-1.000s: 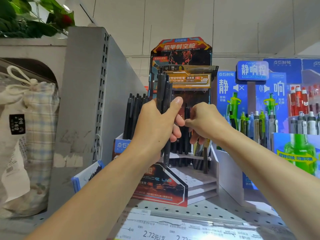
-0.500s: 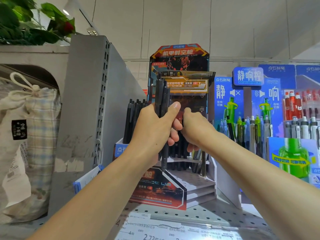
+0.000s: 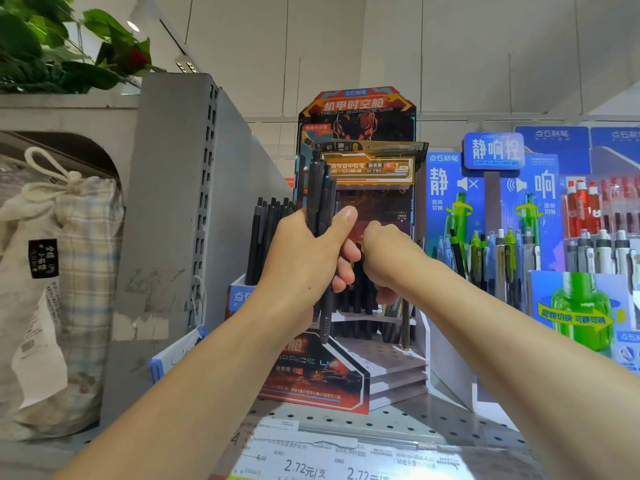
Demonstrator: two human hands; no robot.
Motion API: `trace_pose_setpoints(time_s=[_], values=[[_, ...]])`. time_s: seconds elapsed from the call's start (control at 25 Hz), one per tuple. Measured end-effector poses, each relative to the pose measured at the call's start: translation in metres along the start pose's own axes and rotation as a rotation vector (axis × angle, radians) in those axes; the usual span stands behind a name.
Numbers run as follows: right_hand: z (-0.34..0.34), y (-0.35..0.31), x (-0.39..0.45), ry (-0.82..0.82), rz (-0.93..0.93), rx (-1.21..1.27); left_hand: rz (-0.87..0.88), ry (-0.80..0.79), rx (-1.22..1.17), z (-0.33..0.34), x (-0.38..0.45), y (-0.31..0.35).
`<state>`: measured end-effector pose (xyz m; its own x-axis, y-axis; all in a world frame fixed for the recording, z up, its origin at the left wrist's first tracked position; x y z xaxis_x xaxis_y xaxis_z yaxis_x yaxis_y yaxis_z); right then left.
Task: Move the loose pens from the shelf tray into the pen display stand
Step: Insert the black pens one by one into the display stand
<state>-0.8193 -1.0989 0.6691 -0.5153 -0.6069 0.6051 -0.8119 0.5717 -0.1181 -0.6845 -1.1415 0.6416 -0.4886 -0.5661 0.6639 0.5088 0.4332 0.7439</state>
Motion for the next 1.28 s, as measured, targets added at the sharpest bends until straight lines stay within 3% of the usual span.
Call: trace_pose_setpoints(time_s=[0.16,0.32,0.4,0.52,0.76,0.92,1.28], values=[[-0.008,0.002,-0.001,-0.058,-0.019,0.04,-0.005,0.005,-0.006,0.001,0.003,-0.002],[-0.031,0.0,-0.012,0.033,-0.237,0.601,0.011,0.024,-0.029,0.0,0.008,-0.002],[-0.038,-0.006,-0.023,-0.075,-0.369,0.87,0.01,0.012,-0.07,0.002,0.012,-0.001],[-0.04,-0.011,-0.03,-0.223,-0.489,0.981,-0.011,-0.029,-0.082,0.006,0.016,0.0],[-0.033,-0.012,-0.029,-0.405,-0.494,1.308,-0.061,-0.107,-0.122,0.014,0.015,0.005],[-0.028,-0.015,-0.021,-0.324,-0.474,1.239,-0.077,-0.032,-0.111,0.005,0.013,0.003],[-0.048,0.013,0.009,-0.029,-0.271,1.563,-0.007,0.114,0.041,-0.017,0.012,0.001]])
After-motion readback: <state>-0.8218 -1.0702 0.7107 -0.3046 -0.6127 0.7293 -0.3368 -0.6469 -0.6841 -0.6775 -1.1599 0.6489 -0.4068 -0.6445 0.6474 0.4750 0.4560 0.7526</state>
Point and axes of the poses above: each hand's wrist, its own x-axis towards the middle knuckle, its own z-axis out of the palm, y = z × x, the point moved 7 cm from there along x, towards the middle knuckle, and after that the axes turned 5 degrees about -z, right-handed, at the moved point
